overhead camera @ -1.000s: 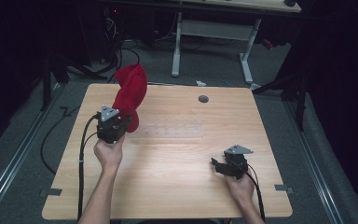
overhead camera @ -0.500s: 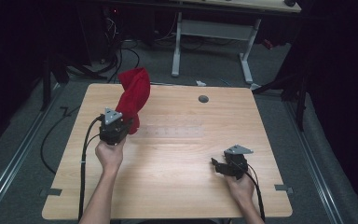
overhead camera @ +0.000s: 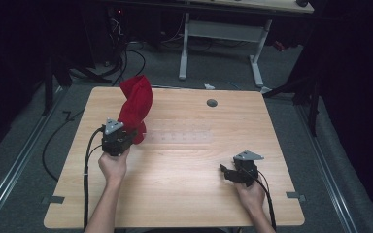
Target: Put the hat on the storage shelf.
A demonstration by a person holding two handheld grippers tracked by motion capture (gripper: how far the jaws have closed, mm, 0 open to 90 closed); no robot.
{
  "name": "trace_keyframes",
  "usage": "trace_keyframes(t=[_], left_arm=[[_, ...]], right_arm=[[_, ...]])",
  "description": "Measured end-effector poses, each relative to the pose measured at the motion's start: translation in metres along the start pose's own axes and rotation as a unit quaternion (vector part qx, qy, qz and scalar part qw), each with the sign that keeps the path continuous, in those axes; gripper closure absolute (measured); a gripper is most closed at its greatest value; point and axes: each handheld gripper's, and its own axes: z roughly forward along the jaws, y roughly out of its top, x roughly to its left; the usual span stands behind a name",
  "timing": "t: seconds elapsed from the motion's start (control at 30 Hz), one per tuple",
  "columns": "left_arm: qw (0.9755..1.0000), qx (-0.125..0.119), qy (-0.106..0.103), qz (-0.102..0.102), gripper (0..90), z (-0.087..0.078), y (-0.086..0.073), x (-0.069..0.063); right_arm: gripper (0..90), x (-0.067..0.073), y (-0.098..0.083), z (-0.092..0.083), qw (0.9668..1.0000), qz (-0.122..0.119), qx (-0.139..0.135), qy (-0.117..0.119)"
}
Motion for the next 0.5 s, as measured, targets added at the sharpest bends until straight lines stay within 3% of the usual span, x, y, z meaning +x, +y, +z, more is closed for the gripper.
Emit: trace_keyframes(t=[0.1, 0.33, 0.43, 0.5], left_arm=[[0.9999, 0.007, 0.002, -0.011, 76.4, -0.003, 0.0, 0.003], [0.9996, 0.028, 0.005, -0.002, 49.7, -0.011, -0.005, 0.003], [0.9995, 0.03, 0.009, -0.009, 45.3, -0.018, -0.007, 0.005], [0.9994, 0.033, 0.009, -0.001, 43.3, -0.023, -0.008, 0.005]], right_arm=[[35.0, 0.0, 0.0, 0.0, 1.0, 0.0, 0.0, 0.0], [35.0, 0.0, 0.0, 0.0, 1.0, 0.0, 0.0, 0.0], [35.0, 0.0, 0.0, 0.0, 1.0, 0.0, 0.0, 0.0], [34.9, 0.0, 0.0, 0.0, 1.0, 0.0, 0.0, 0.0]])
